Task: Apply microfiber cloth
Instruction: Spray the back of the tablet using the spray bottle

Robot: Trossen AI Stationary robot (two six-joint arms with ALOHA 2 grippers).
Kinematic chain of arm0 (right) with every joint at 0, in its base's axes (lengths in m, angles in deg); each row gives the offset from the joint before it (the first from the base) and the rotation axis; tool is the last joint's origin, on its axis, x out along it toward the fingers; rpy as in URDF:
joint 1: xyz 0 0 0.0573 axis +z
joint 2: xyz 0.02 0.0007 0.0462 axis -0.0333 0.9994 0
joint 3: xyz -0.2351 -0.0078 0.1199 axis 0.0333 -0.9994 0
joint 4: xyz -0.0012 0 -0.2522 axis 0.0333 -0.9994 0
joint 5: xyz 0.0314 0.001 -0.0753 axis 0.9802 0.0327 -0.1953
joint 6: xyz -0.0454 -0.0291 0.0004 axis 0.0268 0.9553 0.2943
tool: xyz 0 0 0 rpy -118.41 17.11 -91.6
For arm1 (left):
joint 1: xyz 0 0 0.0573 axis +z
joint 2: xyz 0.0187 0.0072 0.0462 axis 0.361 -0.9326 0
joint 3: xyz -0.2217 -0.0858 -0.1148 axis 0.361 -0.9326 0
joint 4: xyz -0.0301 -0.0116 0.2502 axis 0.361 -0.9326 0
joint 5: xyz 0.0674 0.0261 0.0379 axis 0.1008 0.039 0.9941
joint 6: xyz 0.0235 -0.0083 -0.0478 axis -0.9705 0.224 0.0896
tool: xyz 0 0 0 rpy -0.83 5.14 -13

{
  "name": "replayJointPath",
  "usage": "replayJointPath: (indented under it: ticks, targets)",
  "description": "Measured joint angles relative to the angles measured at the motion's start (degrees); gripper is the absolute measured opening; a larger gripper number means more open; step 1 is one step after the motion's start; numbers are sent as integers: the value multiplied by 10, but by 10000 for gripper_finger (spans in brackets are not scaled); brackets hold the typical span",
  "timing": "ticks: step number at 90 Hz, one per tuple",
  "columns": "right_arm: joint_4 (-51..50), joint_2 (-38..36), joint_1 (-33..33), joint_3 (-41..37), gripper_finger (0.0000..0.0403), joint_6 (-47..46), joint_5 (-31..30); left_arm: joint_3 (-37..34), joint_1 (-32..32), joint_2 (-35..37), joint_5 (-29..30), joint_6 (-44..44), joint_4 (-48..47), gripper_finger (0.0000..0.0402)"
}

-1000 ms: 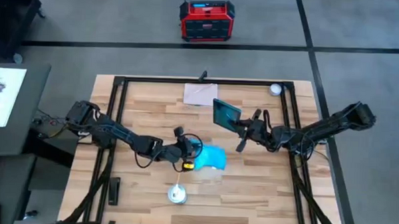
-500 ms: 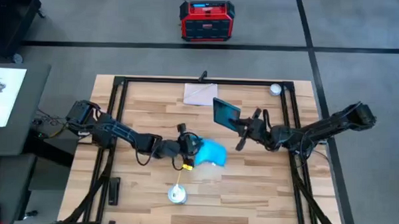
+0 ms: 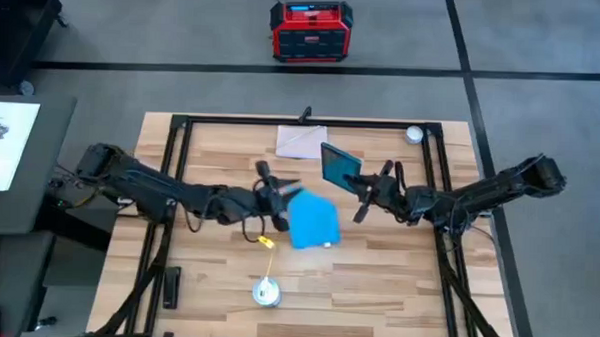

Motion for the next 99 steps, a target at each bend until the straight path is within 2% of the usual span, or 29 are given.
replayJointPath:
  ticks: [9,20,30,38,48,64,82,99]
  targets:
    - [-1,-1,1,0,10,9,-10,0,-38,55,39,27,-120,8]
    - [-3,-12,1,0,10,20,-11,0,-97,124,45,162,-305,1]
    - [-22,-30,1,0,10,22,-12,0,-162,173,-14,347,-461,0]
    - [-44,-46,2,0,10,22,-20,-10,-212,184,-76,493,-516,0]
    - [-64,-60,2,0,10,21,-24,-37,-274,162,-117,604,-502,0]
    - [-68,-59,3,0,10,4,-24,-58,-319,60,-138,708,-407,0]
    - [-74,-59,16,0,10,1,-24,-58,-322,-59,-185,736,-262,0]
    - [-75,-59,25,0,10,0,-24,-55,-322,-97,-222,749,-192,0]
